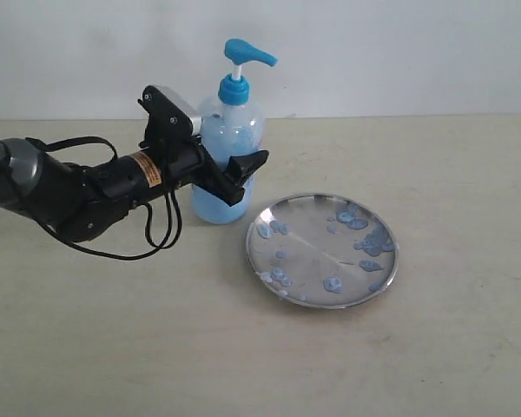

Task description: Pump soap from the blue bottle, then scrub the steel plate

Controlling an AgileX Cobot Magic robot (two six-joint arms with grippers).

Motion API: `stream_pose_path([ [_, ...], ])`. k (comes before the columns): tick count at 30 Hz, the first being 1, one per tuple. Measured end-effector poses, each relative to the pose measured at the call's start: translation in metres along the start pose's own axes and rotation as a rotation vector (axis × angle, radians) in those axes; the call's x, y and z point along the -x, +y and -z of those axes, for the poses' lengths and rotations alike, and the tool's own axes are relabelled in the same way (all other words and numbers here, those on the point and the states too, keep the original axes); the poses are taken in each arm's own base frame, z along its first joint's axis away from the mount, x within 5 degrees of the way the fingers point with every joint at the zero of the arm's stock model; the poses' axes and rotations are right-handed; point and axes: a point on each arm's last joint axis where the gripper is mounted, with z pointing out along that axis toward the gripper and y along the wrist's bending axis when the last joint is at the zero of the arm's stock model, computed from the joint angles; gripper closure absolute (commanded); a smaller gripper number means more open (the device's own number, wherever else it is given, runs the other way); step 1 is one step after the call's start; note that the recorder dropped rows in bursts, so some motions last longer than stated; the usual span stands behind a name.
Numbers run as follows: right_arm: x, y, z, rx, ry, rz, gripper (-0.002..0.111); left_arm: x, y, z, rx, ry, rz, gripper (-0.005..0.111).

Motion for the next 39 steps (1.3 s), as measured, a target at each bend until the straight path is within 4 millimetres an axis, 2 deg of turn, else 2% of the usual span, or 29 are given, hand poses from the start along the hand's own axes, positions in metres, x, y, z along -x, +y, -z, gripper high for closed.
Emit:
stream_pose_path([
  [8, 0.007, 0.001, 0.000, 0.014, -0.075, -0.016, 0.107, 0.013, 0.001, 0.003, -0.040, 0.066, -0.072, 0.102],
  [15, 0.025, 0.004, 0.004, 0.074, -0.274, -0.219, 0.107, 0.019, 0.002, 0.006, -0.056, 0.119, -0.119, 0.102],
  [18, 0.029, 0.004, 0.005, 0.089, -0.317, -0.276, 0.107, 0.019, 0.002, 0.007, -0.055, 0.129, -0.119, 0.102],
  [23, 0.033, 0.004, 0.006, 0.130, -0.349, -0.477, 0.107, 0.019, 0.002, 0.007, -0.057, 0.129, -0.121, 0.102],
  [25, 0.034, 0.004, 0.007, 0.134, -0.369, -0.481, 0.107, 0.019, 0.002, 0.007, -0.057, 0.129, -0.121, 0.102],
  [29, 0.049, 0.002, 0.008, 0.140, -0.520, -0.448, 0.107, 0.019, 0.002, 0.007, -0.066, 0.131, -0.130, 0.102],
  [31, 0.056, 0.001, 0.001, 0.122, -0.548, -0.435, 0.107, 0.019, 0.001, 0.007, -0.077, 0.131, -0.144, 0.102],
  [34, 0.063, 0.002, -0.026, 0.076, -0.440, -0.392, 0.107, 0.019, 0.000, 0.007, -0.084, 0.131, -0.155, 0.102],
  [37, 0.080, 0.011, -0.071, 0.101, -0.307, -0.266, 0.107, 0.019, 0.000, 0.007, -0.087, 0.131, -0.160, 0.102],
  [39, 0.100, 0.025, -0.109, 0.203, -0.288, -0.158, 0.107, 0.019, 0.000, 0.007, -0.087, 0.130, -0.161, 0.102],
])
